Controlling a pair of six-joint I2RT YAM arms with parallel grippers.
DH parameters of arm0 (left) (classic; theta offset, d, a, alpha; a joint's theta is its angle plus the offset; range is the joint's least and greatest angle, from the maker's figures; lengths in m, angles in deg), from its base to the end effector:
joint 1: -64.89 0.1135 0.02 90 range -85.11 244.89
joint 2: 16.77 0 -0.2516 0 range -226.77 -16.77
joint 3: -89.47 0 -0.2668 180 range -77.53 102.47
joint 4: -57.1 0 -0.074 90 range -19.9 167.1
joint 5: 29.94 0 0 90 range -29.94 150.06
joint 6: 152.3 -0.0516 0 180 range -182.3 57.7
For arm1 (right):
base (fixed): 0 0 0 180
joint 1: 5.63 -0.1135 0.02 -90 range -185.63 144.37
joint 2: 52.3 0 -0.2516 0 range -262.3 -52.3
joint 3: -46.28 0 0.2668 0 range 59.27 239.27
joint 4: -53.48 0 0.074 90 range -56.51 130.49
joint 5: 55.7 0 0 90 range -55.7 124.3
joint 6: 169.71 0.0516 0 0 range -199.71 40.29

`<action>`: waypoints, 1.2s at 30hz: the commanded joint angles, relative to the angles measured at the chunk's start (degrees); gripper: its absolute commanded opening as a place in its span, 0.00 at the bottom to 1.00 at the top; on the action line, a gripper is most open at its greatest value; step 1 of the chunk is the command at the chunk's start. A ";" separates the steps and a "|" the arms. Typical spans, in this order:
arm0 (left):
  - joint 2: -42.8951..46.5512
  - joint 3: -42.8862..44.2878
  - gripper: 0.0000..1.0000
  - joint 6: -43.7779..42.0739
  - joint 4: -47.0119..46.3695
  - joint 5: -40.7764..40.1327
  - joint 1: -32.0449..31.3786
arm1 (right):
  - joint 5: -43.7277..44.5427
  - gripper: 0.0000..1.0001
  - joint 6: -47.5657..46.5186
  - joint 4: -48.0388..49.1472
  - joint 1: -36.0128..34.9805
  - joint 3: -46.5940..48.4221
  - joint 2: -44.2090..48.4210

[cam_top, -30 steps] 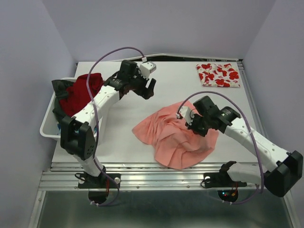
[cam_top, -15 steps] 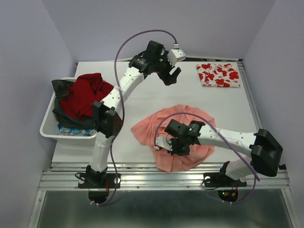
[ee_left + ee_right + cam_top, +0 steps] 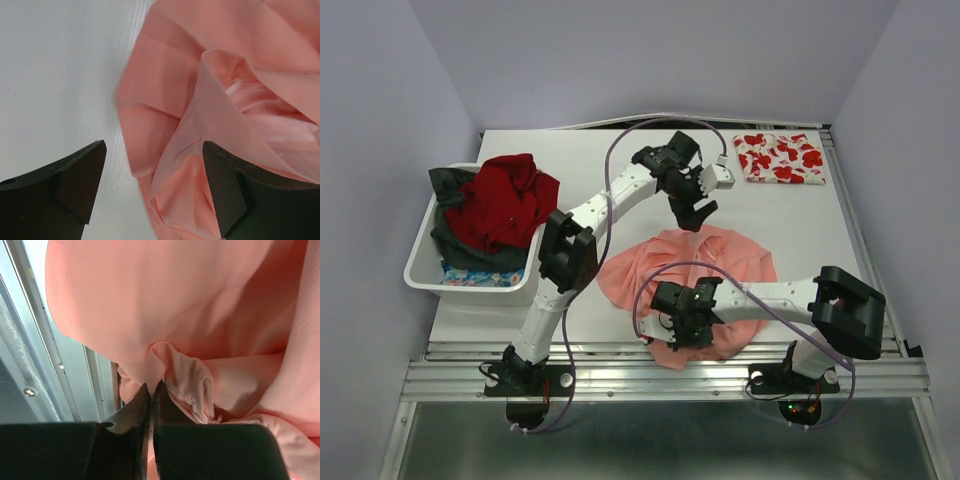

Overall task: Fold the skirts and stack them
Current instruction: Flatten the skirt out

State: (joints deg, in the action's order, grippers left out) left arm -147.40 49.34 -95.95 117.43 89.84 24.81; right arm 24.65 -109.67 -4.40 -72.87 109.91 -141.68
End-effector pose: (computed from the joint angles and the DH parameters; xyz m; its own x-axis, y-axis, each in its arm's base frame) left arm 0.3827 -0.3556 0.2549 -0.0537 0.6737 -0.7370 0.9938 0.1080 0.0263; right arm 0.0970 0.2536 0.1251 0.1245 -0.9759 -0.1793 -0.9859 -0.1421 0.0889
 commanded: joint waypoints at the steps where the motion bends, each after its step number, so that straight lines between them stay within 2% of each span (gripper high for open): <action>1: 4.33 -0.04 0.90 -3.17 0.39 0.36 -2.99 | -1.95 0.01 1.30 1.64 -1.22 -0.09 -2.63; 6: 4.86 -0.31 0.92 -9.67 4.26 4.93 -4.05 | -1.86 0.01 1.13 2.26 -1.22 -0.19 -3.86; 12: 4.50 1.45 0.93 -8.98 4.09 5.37 -5.19 | -2.21 0.01 0.95 1.55 -1.75 0.61 -5.01; 18: 8.01 -2.76 0.93 -9.15 -0.13 3.53 -7.12 | -2.74 0.01 0.69 1.11 -1.75 1.40 -6.50; 24: 8.20 -1.89 0.93 -8.28 -0.92 5.37 -7.65 | -3.27 0.01 0.86 0.76 -2.28 2.01 -7.47; 30: 6.53 -1.10 0.93 -9.68 0.31 3.71 -9.32 | -3.01 0.01 0.69 0.24 -2.81 2.63 -8.26; 36: 4.77 -2.24 0.93 -7.58 -3.20 -5.07 -10.29 | -2.57 0.01 1.21 -0.29 -3.94 3.24 -8.26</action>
State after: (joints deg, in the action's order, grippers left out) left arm -143.18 46.80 -104.45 117.35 89.84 15.26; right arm 22.99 -108.38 -5.67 -75.05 112.16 -148.44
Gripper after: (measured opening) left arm 0.928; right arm 0.057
